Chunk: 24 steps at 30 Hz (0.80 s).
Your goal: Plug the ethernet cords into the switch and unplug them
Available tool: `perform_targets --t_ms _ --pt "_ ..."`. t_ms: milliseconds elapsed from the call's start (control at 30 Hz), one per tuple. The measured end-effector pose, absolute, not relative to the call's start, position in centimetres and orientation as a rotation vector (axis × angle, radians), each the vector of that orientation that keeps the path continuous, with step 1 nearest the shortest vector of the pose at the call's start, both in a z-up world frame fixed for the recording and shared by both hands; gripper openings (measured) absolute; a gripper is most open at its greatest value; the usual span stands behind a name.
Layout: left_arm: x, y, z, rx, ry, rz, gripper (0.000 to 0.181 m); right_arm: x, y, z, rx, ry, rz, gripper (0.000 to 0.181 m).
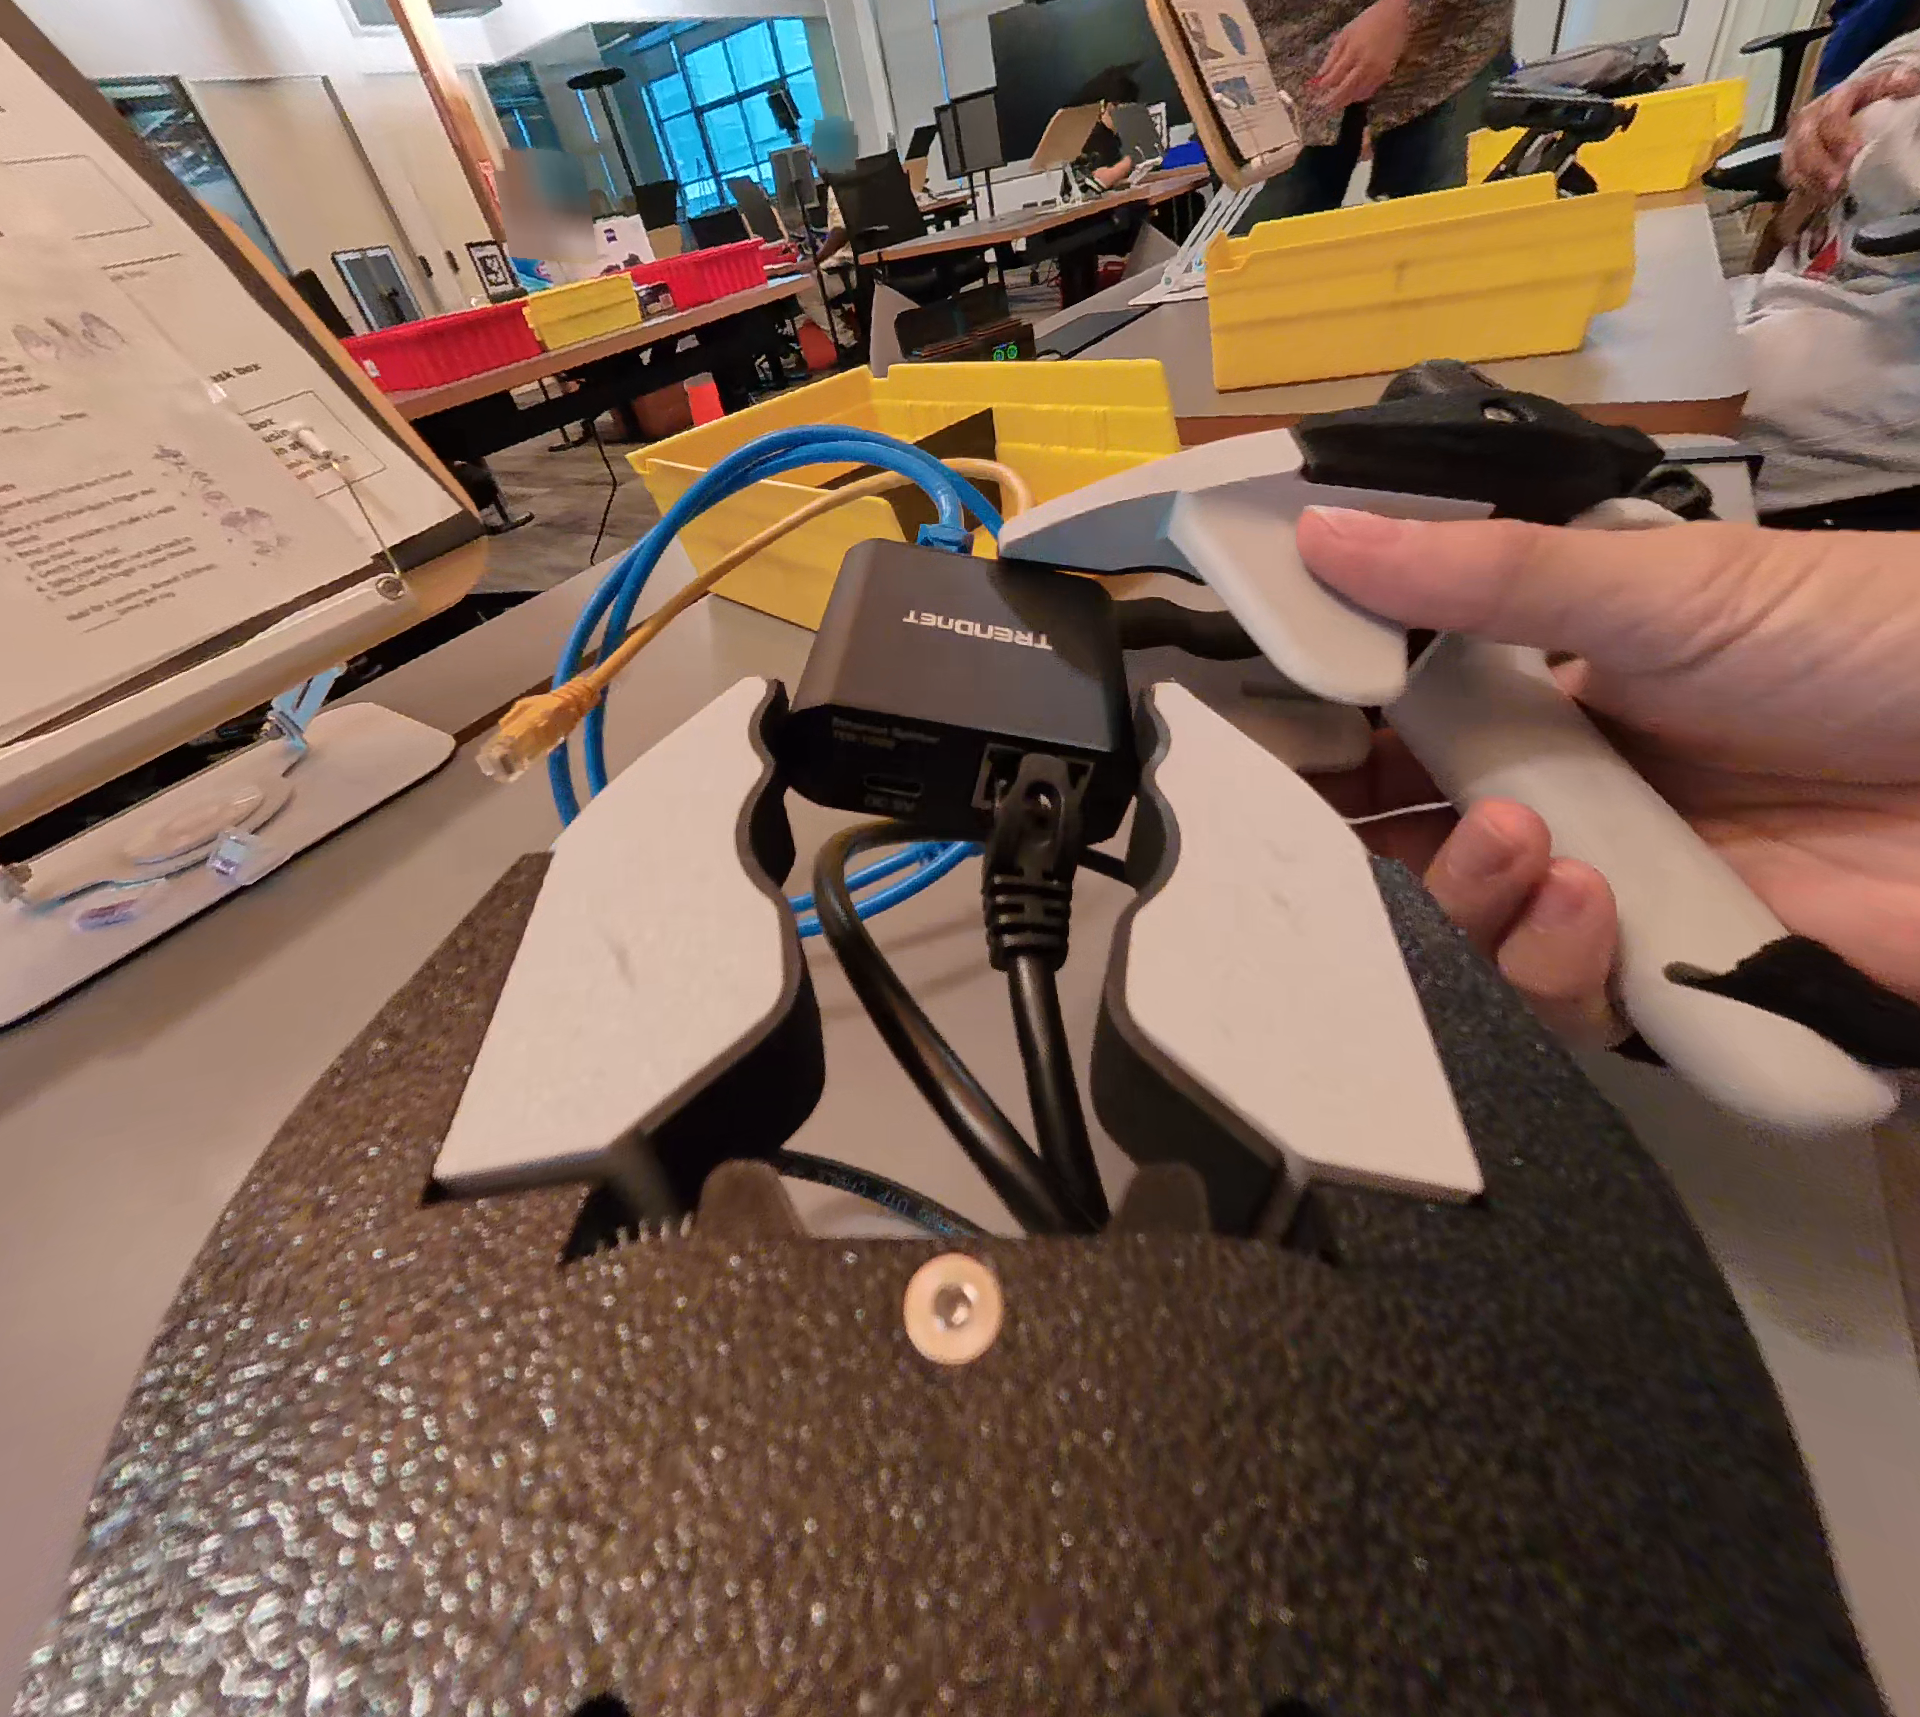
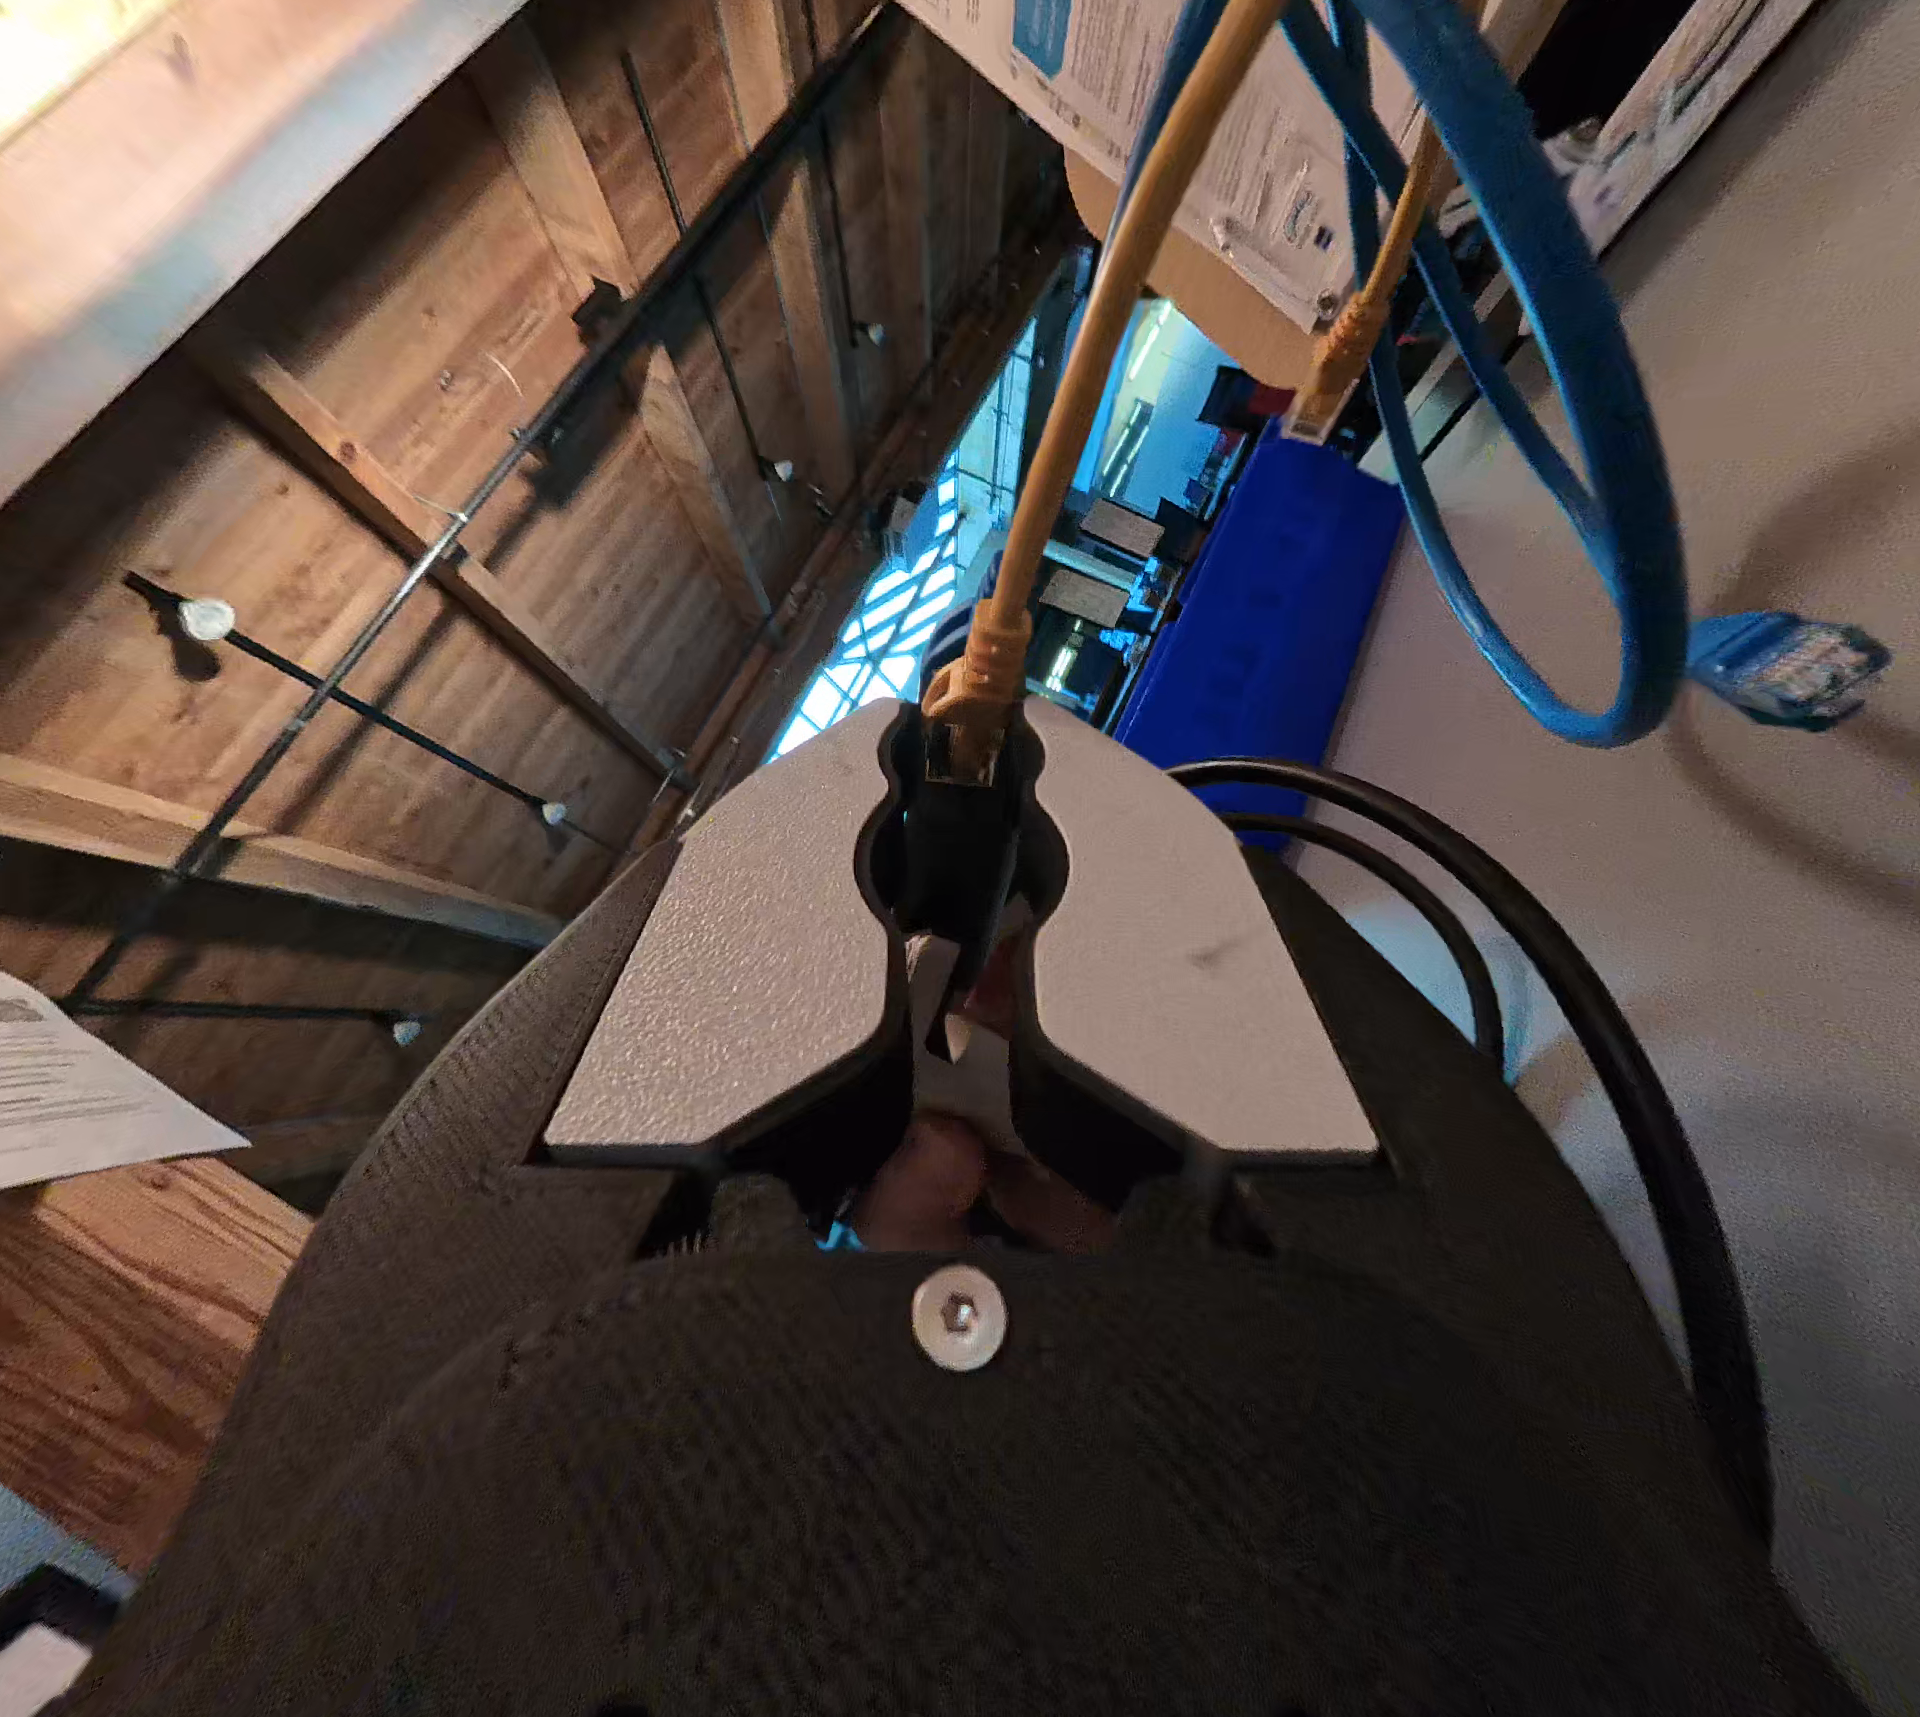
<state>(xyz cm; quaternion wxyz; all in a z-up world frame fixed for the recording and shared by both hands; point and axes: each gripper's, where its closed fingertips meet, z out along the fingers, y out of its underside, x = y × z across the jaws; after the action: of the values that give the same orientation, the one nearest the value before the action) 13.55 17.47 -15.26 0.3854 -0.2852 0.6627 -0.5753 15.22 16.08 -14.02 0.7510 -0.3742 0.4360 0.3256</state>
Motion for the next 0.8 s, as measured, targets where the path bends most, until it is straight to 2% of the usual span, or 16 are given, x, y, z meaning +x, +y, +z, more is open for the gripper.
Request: perform_targets --t_ms 800 --pt "13.95 17.21 -15.54 -0.793 1.668 -1.461 0.062 15.89 15.29 -14.42 -0.736 0.986 0.709 0.013"
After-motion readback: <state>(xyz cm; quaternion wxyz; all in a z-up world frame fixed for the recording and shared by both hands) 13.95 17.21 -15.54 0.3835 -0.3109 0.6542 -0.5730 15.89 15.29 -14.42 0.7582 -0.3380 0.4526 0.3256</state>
